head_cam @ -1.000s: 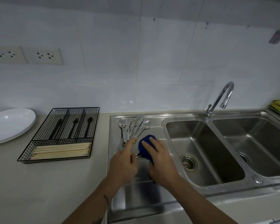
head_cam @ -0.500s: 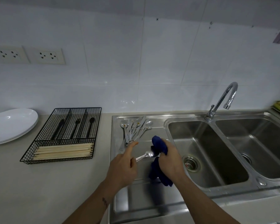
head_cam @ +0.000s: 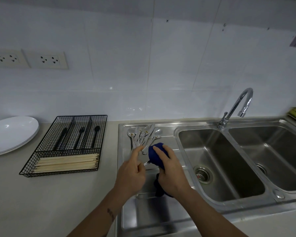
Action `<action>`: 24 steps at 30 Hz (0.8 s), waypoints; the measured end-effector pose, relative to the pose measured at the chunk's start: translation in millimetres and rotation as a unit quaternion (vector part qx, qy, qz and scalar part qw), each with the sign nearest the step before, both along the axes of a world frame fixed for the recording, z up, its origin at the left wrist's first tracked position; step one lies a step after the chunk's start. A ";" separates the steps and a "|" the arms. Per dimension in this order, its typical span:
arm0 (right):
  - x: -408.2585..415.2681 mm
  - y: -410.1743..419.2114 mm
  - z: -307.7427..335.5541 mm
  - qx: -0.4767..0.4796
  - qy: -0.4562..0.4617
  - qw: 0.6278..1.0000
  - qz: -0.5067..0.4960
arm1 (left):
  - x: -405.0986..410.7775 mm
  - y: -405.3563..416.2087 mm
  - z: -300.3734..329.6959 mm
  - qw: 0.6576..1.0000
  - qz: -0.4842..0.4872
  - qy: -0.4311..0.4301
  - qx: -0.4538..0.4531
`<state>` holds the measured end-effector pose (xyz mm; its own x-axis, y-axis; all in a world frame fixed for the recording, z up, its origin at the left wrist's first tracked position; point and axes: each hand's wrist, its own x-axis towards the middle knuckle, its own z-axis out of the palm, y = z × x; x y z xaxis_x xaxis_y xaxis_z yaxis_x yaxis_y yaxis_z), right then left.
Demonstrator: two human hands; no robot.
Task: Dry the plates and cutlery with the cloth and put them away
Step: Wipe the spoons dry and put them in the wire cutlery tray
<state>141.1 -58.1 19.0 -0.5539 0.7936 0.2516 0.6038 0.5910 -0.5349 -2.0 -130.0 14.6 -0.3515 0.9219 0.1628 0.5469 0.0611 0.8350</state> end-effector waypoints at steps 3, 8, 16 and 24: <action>2.7 4.0 3.1 -0.009 0.073 0.997 -0.002 | -4.9 0.4 -1.6 0.997 -0.028 -0.071 -0.030; 6.1 1.9 14.6 0.008 0.107 0.994 0.024 | -3.6 17.2 16.9 0.962 -0.092 -0.241 -0.095; 30.9 16.1 4.6 -0.006 -0.048 0.995 -0.089 | -1.5 25.2 9.2 0.966 -0.054 -0.206 -0.145; 10.3 -3.6 18.8 -0.034 0.026 0.997 -0.072 | 6.9 44.8 23.7 0.947 0.111 -0.284 -0.101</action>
<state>151.5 -61.8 37.8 -0.4214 0.8797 0.2203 0.6502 0.4625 -0.6028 4.9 -85.2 38.3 -0.5175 0.8077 -0.2825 -0.0318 0.3118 0.9496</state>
